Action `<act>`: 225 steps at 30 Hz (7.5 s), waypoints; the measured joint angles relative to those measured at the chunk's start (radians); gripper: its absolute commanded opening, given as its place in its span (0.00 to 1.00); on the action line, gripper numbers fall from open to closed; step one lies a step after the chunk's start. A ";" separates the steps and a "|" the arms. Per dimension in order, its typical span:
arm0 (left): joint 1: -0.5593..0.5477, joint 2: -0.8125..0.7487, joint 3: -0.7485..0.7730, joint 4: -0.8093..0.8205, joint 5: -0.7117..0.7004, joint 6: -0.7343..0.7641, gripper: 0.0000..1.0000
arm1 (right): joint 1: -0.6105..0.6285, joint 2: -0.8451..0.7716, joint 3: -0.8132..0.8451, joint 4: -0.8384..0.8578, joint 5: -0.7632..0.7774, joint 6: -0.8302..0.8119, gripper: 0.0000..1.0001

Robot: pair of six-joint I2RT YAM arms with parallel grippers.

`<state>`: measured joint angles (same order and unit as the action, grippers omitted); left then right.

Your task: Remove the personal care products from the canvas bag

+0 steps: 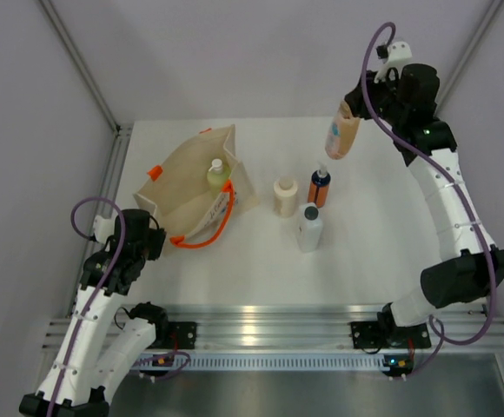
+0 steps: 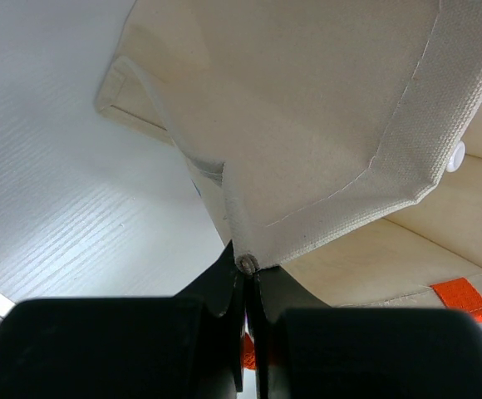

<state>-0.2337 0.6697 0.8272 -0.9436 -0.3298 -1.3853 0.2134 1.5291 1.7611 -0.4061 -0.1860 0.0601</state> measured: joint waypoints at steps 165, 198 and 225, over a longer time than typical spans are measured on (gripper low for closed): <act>0.000 0.034 -0.023 0.084 0.018 0.034 0.00 | 0.721 0.914 0.575 -0.049 0.833 0.344 0.16; 0.000 0.011 -0.032 0.085 0.019 0.029 0.00 | 0.694 0.636 0.063 0.292 0.401 -0.044 0.00; 0.000 0.027 -0.029 0.086 0.018 0.027 0.00 | 0.700 0.546 0.109 0.290 0.116 -0.121 0.00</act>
<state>-0.2337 0.6964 0.7986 -0.8574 -0.3122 -1.3586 0.9134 2.0747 1.8702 -0.1162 -0.0696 -0.0605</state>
